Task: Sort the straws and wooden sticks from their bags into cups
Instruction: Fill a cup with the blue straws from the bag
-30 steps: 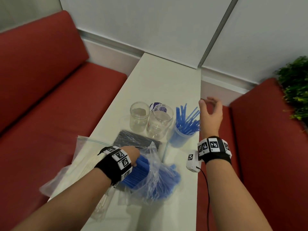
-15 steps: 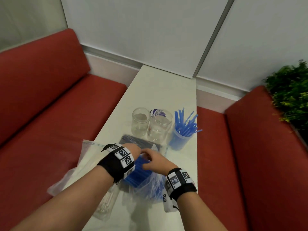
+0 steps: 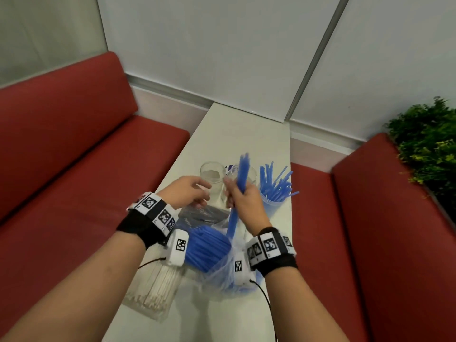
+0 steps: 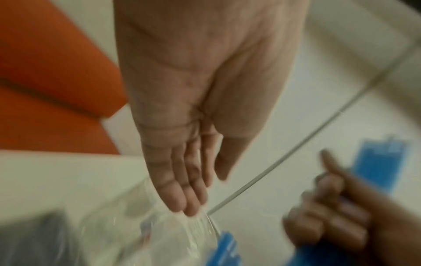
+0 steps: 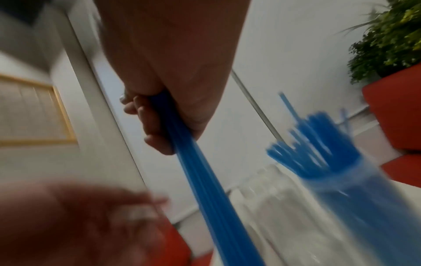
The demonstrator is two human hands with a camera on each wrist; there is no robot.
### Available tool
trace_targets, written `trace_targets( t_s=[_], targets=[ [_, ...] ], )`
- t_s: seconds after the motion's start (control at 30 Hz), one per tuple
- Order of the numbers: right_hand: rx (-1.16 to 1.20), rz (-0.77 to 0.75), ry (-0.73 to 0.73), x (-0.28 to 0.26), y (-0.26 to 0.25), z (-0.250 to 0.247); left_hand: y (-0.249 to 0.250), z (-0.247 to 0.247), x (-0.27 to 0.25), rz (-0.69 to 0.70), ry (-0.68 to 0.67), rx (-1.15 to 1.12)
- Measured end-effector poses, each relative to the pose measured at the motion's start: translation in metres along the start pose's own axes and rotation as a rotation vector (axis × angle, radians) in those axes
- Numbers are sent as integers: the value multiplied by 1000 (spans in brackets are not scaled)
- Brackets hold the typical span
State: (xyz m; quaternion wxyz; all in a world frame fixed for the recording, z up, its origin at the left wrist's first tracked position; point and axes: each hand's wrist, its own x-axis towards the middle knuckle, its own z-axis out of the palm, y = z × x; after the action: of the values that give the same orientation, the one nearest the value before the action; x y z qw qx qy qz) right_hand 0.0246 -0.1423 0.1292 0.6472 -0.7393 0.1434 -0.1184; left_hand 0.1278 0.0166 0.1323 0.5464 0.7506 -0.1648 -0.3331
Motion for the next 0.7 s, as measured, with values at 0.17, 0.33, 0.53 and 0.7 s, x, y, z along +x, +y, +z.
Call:
trace_targets(
  t_s=[0.17,0.33,0.53,0.7],
  targets=[
    [433,-234,37,5,-84,-4,-16,41,0,-331,-171,-633],
    [263,-249,9,-16,-84,-1,-6,74,-6,-449,-397,-1244],
    [205,-266,70,-20,-86,-14,-2,84,-9,-525,-431,-1107],
    [294,-206,89,-29,-71,-6,-11,86,-5,-640,-653,-1022]
  ],
)
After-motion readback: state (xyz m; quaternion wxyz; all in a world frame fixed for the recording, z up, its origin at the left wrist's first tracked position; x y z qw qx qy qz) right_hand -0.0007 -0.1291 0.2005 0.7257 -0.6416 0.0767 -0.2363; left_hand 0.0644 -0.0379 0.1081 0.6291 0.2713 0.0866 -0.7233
